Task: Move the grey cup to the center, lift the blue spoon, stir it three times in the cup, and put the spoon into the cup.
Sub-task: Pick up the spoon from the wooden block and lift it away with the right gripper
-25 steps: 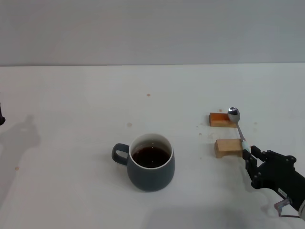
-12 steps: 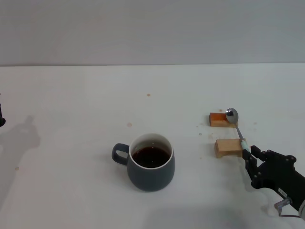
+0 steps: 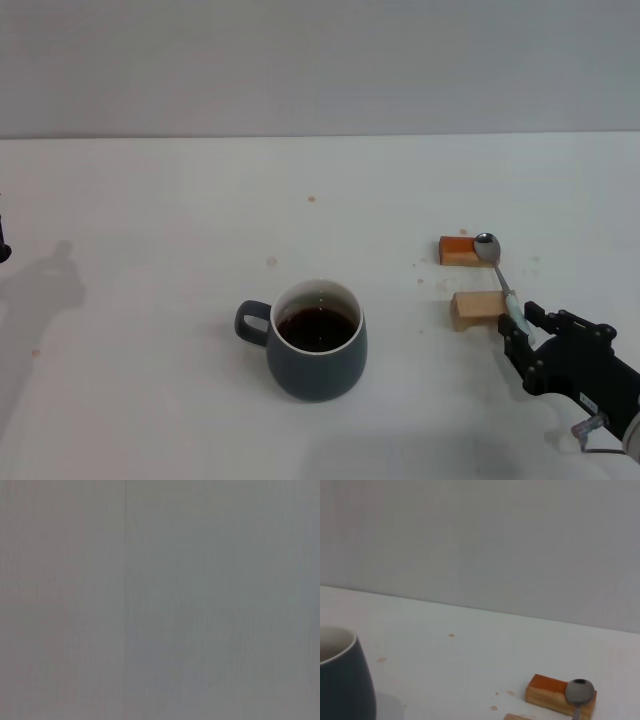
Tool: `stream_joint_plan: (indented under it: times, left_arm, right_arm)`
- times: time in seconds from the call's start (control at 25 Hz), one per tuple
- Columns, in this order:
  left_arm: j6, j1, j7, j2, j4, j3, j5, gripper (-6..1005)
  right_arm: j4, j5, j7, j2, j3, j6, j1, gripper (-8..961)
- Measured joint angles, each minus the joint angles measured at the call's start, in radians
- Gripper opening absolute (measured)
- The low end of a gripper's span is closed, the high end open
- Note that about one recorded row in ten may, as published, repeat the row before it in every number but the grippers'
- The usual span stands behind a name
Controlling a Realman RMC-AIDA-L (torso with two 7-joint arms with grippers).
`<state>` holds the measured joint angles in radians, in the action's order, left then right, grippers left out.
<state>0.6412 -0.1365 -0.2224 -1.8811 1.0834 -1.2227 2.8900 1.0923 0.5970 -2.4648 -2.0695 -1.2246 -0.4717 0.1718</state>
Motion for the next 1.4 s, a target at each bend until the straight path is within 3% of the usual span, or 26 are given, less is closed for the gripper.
stream_joint_plan:
  times: [0.04,0.12,0.36,1.4]
  left_arm:
    - [0.000,0.000,0.000,0.000,0.000,0.000,0.000,-3]
    - [0.000,0.000,0.000,0.001,0.000,-0.001,0.000,-3]
    - [0.000,0.000,0.000,0.003,0.000,-0.002,0.000,-3]
    - [-0.014,-0.006,0.000,0.016,0.022,-0.001,0.000,-3]
  right_arm:
    - [0.003,0.012,0.018,0.003,0.001,0.002,-0.003,204]
    - [0.007,0.025,0.028,0.003,0.001,0.002,-0.003,363]
    - [0.022,0.062,0.052,0.004,-0.001,0.010,0.002,405]
    - [-0.009,0.053,0.061,-0.004,0.000,0.013,0.013,407]
